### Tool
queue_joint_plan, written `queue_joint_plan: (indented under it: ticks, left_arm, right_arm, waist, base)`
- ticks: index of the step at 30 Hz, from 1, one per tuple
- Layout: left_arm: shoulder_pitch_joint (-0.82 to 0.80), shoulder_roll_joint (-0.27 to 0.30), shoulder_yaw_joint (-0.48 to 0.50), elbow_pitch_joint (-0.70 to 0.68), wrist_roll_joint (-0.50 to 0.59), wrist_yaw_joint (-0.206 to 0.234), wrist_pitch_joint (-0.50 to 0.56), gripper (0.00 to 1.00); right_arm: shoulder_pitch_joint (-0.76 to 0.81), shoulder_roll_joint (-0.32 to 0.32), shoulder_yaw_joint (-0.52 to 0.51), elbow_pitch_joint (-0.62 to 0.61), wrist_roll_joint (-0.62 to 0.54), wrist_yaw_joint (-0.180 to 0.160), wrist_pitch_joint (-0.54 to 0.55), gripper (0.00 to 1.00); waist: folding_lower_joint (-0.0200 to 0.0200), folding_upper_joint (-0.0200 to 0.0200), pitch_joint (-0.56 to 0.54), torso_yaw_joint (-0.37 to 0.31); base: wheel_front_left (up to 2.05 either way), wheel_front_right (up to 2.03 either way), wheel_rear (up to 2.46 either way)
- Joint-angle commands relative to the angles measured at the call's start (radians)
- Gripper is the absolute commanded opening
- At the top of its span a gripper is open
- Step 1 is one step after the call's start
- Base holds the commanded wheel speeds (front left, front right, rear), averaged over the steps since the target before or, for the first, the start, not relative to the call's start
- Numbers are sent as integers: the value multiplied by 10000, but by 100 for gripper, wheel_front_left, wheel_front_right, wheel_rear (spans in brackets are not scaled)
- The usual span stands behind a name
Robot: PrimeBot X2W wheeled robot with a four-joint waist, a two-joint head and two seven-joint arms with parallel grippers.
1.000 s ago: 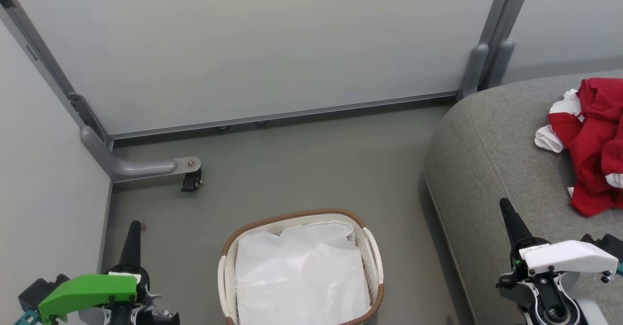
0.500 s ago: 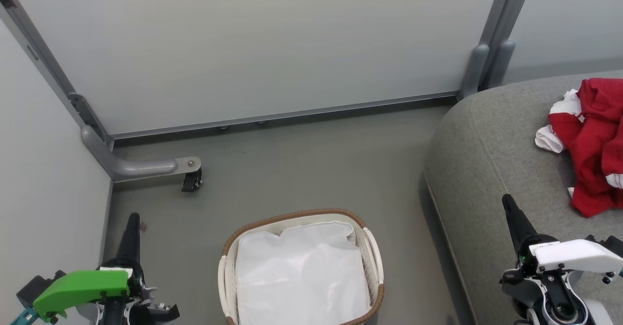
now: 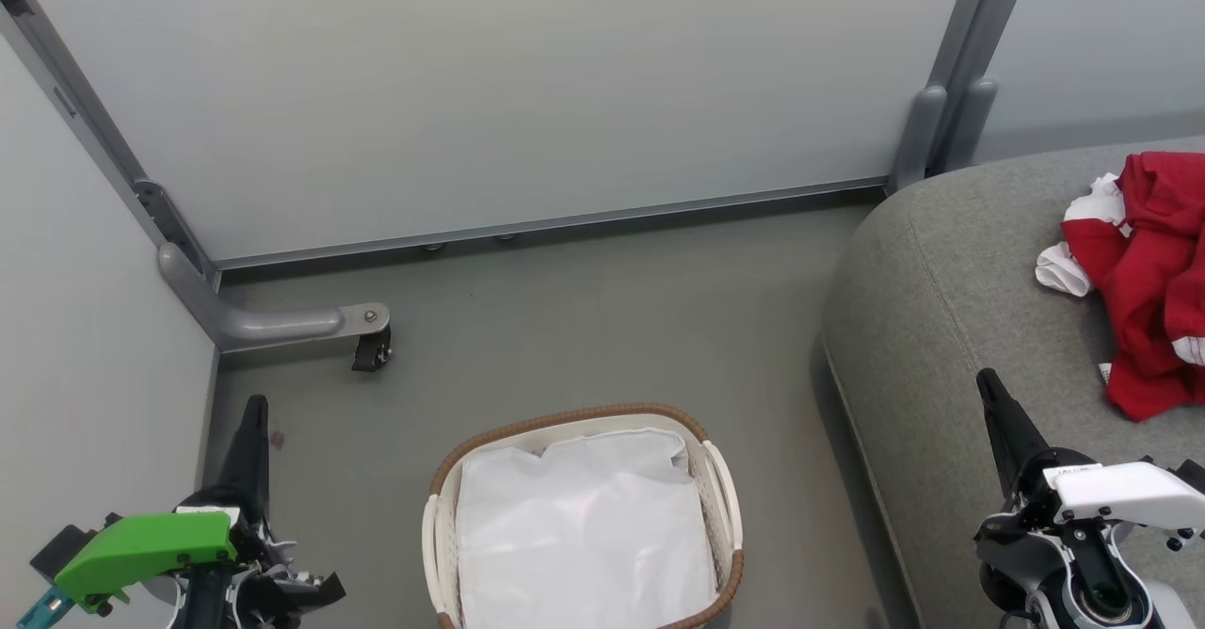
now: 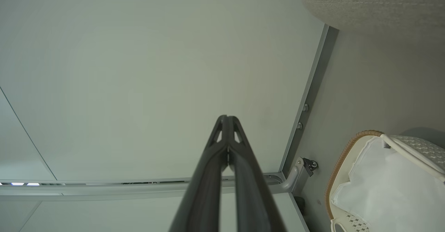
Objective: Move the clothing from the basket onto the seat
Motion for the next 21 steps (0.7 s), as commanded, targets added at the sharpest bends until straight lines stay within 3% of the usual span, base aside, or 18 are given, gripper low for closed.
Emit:
queue_joint_plan:
  ticks: [1, 21]
  left_arm:
    - [-163, 67, 47, -77, -213, -34, 75, 0]
    - [-159, 66, 51, -89, -336, -35, 119, 0]
  right_arm:
    - [99, -62, -48, -62, 215, -3, 82, 0]
    - [109, -63, -62, -83, 361, -3, 112, 0]
  waist:
    - [0, 0, -1, 1]
    - [0, 0, -1, 3]
  base:
    - [0, 0, 0]
    - [0, 0, 0]
